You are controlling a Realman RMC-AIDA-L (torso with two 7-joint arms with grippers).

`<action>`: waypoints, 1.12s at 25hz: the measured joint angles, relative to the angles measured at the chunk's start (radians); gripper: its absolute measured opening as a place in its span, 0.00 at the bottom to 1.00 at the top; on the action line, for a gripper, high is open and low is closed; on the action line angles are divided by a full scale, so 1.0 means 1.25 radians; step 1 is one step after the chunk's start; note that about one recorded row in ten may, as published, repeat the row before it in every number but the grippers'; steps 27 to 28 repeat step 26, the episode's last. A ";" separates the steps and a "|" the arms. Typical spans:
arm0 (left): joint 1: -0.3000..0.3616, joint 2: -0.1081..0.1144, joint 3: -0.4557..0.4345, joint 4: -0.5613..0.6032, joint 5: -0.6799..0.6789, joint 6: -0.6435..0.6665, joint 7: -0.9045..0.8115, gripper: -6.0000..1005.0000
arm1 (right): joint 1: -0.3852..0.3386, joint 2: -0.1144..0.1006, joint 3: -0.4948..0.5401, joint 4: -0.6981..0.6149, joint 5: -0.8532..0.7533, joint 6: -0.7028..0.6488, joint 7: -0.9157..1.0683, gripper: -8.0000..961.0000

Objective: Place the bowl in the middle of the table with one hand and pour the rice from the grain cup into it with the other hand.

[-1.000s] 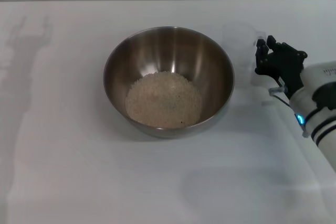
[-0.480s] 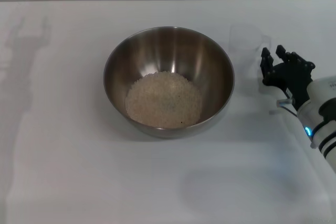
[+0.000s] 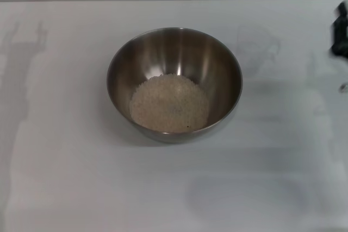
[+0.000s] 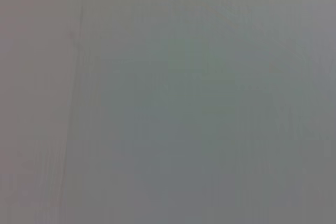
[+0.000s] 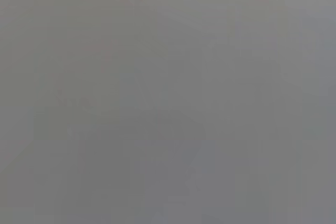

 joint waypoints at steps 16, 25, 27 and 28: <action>0.004 -0.004 0.008 0.053 -0.001 0.035 -0.043 0.55 | 0.237 -0.009 0.117 -0.210 0.000 -0.046 0.086 0.60; -0.008 0.000 0.002 0.091 -0.001 0.046 -0.070 0.55 | 0.275 -0.012 0.188 -0.219 0.001 -0.043 0.082 0.65; -0.008 0.002 0.001 0.092 -0.001 0.047 -0.083 0.55 | 0.278 -0.013 0.189 -0.220 0.001 -0.042 0.082 0.65; -0.008 0.002 0.001 0.092 -0.001 0.047 -0.083 0.55 | 0.278 -0.013 0.189 -0.220 0.001 -0.042 0.082 0.65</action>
